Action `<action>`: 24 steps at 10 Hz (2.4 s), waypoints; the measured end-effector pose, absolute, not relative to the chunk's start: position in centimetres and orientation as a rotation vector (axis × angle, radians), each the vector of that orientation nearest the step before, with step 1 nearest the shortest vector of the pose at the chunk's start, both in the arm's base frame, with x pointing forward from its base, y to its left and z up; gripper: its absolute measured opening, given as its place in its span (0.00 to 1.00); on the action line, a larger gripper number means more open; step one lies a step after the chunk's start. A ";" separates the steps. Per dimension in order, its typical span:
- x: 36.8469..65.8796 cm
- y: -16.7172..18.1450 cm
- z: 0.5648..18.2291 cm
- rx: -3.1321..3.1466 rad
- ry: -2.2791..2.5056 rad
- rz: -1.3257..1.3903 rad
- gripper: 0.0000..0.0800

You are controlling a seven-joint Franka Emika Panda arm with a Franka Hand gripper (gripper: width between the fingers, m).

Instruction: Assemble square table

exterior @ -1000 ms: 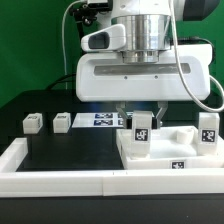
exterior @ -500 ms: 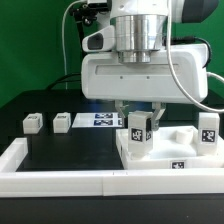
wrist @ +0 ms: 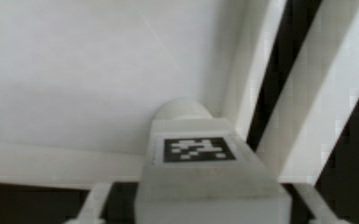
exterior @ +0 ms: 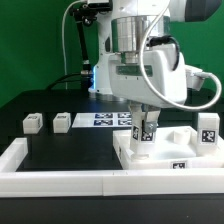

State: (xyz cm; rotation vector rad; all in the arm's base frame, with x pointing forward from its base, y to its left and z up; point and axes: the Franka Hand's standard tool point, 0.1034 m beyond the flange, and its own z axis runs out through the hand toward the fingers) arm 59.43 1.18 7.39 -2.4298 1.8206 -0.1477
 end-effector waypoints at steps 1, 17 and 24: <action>59.5 1.2 7.4 -2.378 1.877 -0.143 0.36; 59.6 1.2 7.4 -3.083 0.308 -0.211 0.81; 59.7 0.7 7.5 -3.127 -0.040 -0.210 0.45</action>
Offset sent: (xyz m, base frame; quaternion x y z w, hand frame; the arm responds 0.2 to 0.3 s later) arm 0.0000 0.0000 0.0000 0.0000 0.0000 0.0000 1.0000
